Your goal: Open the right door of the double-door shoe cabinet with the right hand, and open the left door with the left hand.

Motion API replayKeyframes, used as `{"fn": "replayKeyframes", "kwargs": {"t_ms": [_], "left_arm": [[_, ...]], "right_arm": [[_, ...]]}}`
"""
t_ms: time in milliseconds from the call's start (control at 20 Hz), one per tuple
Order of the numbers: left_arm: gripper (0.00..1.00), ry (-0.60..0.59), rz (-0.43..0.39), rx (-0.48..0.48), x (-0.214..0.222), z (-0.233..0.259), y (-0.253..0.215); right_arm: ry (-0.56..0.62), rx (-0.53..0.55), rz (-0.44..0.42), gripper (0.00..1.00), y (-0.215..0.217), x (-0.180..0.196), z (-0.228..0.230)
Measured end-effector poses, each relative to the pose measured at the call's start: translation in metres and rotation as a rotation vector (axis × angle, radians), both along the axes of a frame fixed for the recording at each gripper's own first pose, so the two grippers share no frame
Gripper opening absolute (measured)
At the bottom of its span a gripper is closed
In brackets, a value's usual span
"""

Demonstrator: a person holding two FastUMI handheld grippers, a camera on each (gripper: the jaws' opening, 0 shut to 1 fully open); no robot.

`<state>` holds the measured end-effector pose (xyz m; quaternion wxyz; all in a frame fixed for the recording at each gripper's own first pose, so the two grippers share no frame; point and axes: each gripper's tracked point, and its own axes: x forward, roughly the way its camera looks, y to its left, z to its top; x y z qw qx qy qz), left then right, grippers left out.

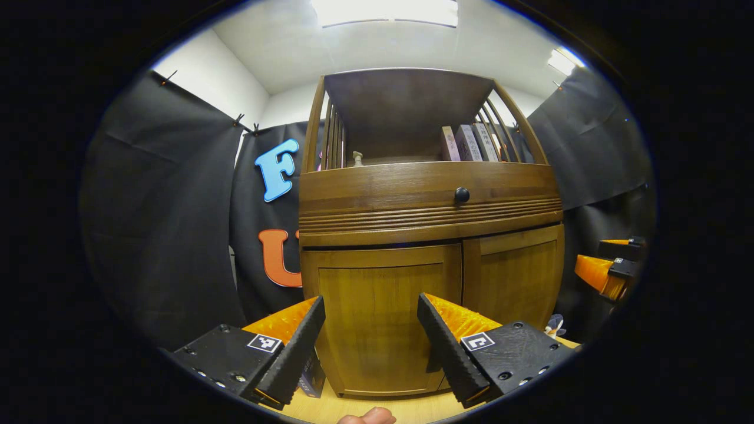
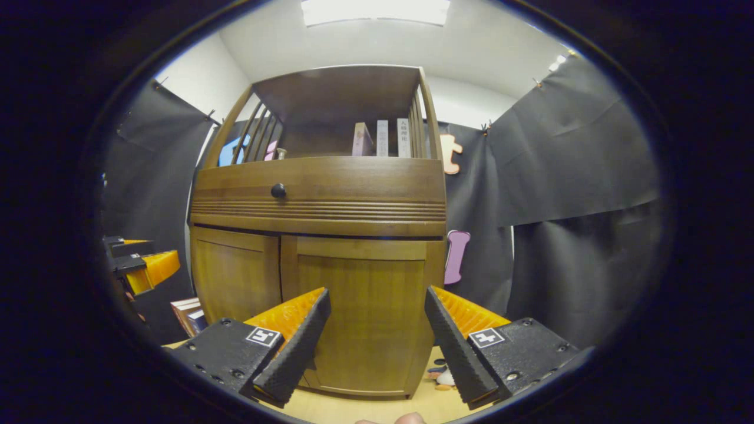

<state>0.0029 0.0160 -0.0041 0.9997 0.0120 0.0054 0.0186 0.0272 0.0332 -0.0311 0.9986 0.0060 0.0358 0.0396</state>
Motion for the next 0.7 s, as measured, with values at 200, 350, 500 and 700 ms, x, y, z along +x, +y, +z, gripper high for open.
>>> {"fn": "replayKeyframes", "kwargs": {"t_ms": [200,350,500,700], "left_arm": [[0.94,-0.013,0.005,0.011,-0.006,0.001,0.003],[0.95,-0.017,0.012,0.018,-0.012,0.004,0.007],[0.94,-0.014,0.024,0.028,-0.018,0.0,0.013],[0.96,-0.003,0.055,0.031,-0.028,-0.004,0.031]], "right_arm": [[0.007,0.0,0.028,1.0,0.013,0.004,-0.007],[0.041,-0.019,0.035,1.0,0.022,0.009,-0.022],[0.076,-0.003,0.075,1.0,0.04,0.012,-0.036],[0.145,0.022,0.121,1.0,0.061,0.016,-0.07]]}}
